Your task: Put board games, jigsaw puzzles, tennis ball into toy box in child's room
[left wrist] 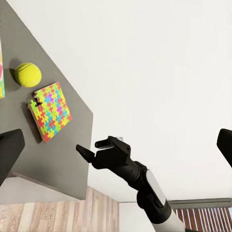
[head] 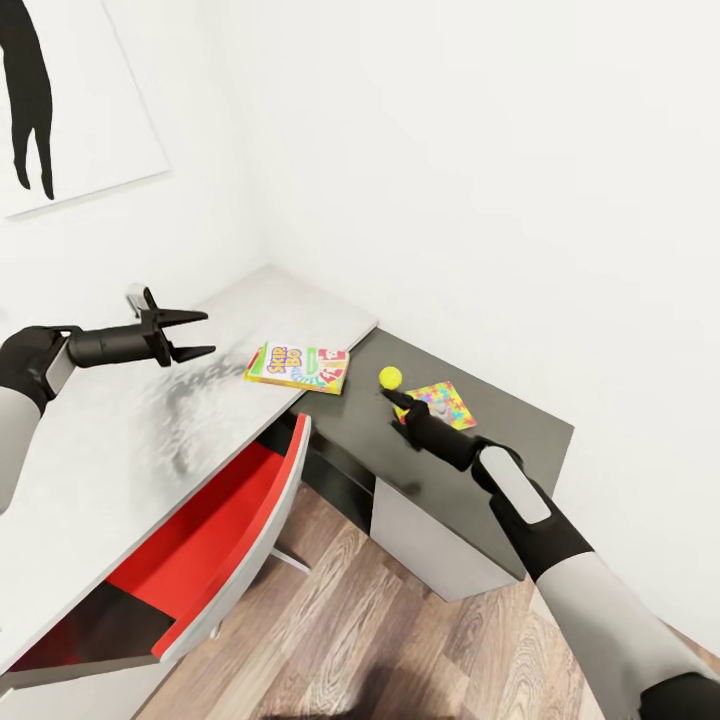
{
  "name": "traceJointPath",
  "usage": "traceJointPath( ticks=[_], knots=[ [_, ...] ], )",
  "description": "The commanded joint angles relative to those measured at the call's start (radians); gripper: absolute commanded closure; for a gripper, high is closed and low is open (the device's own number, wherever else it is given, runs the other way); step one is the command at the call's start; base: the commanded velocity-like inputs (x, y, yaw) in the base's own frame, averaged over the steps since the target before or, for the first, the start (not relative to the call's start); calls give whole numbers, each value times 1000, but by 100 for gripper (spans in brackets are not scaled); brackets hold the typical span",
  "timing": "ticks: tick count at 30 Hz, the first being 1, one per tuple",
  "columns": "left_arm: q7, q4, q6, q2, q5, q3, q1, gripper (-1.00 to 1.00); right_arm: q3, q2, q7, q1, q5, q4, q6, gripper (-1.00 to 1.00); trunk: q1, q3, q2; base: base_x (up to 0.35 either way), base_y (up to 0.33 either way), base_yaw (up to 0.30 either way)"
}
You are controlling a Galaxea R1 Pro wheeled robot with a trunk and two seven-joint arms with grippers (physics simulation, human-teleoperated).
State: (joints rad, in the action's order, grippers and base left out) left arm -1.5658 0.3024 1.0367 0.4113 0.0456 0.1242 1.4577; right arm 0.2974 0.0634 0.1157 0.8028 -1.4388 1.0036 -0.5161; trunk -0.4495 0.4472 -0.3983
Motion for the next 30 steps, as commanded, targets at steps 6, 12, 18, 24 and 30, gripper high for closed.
traceJointPath(
  ticks=[6, 12, 18, 24, 30],
  knots=[
    [-5, 0, 11, 0, 5, 2, -3, -100, -8, -3, 15, 1, 2, -10, 17, -100, -1, 1, -2, 26, 43, 0],
    [-5, 0, 11, -3, 5, 2, -9, -100, -9, -3, 20, 0, 0, -14, 37, -100, -1, 1, -2, 20, 23, 0],
    [-5, 0, 11, -3, 5, 3, -13, -100, -10, -2, 31, 1, 2, -17, 43, -100, -1, 1, -2, 7, 4, 0],
    [-5, 0, 11, -3, 5, 2, -15, -100, -10, -2, 36, 1, 2, -36, 45, -100, -1, 1, -2, 135, 95, 0],
    [-5, 0, 11, -3, 5, 3, -17, -100, -12, -2, 41, 1, 1, -66, 45, -100, -1, 1, -2, 57, 42, 0]
  ],
)
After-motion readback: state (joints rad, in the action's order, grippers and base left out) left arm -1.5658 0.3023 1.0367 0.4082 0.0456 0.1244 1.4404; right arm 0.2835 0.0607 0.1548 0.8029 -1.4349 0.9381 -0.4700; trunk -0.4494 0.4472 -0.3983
